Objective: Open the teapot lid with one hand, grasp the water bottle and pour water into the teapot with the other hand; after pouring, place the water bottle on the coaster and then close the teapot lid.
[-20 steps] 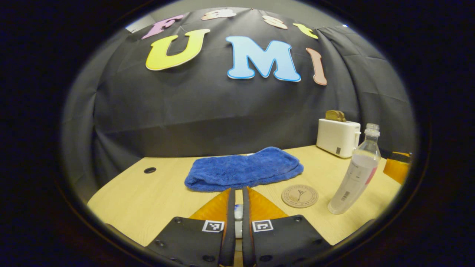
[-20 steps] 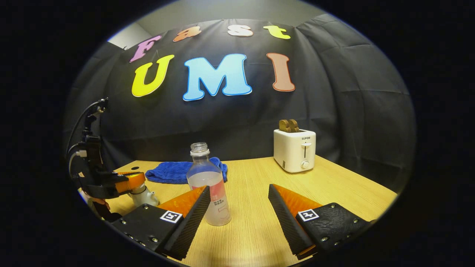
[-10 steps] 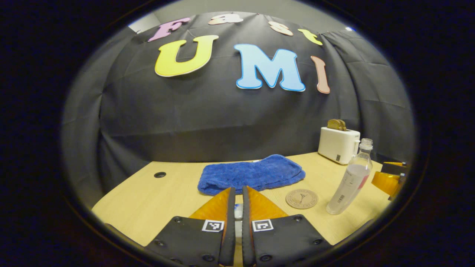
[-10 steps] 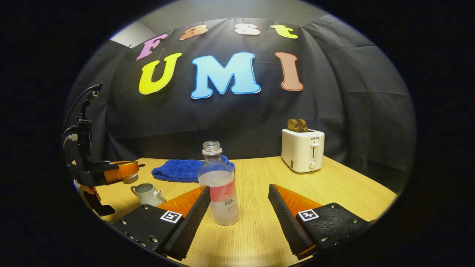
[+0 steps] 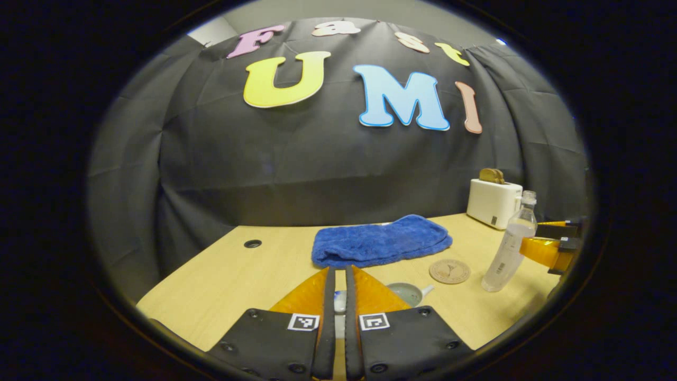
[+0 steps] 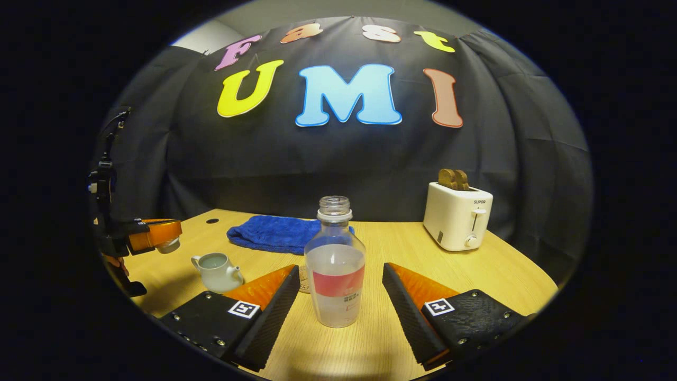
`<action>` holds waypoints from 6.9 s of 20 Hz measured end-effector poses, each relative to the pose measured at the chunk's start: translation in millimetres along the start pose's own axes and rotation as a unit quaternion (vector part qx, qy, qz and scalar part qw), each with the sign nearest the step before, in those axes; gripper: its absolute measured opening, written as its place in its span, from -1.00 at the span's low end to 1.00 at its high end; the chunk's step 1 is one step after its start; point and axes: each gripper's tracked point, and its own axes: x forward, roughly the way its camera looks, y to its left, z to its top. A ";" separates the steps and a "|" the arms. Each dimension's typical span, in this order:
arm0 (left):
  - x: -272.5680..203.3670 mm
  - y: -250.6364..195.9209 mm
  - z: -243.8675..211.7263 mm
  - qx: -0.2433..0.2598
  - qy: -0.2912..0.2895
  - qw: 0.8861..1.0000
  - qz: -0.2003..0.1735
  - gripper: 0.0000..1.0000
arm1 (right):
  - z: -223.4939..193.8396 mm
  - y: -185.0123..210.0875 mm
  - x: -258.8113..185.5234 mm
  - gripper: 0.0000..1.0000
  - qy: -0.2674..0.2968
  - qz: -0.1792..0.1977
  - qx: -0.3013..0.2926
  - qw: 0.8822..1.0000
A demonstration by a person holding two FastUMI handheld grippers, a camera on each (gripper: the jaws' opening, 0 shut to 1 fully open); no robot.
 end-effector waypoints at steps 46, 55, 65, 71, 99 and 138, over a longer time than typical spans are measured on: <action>-2.3 46.9 -50.3 -0.051 0.028 0.998 0.019 -0.71 | 21.8 51.2 76.4 0.53 -0.007 -0.095 -0.563 0.821; -3.0 49.5 -54.1 -0.053 0.031 0.998 0.021 -0.71 | 21.1 71.1 72.9 0.53 -0.047 -0.101 -0.684 0.721; -3.3 50.7 -56.5 -0.051 0.036 0.998 0.023 -0.71 | 28.4 83.5 75.5 0.52 -0.083 -0.108 -0.755 0.641; -2.5 47.8 -59.0 -0.049 0.039 0.998 0.020 -0.71 | 39.5 85.6 74.8 0.52 -0.103 -0.113 -0.780 0.607; 4.8 42.4 -67.7 -0.042 0.052 0.998 0.017 -0.71 | 61.7 92.1 73.0 0.51 -0.136 -0.130 -0.811 0.554; 6.9 43.7 -73.2 -0.034 0.064 0.997 0.018 -0.73 | 50.2 139.4 66.1 0.51 -0.226 -0.121 -0.890 0.377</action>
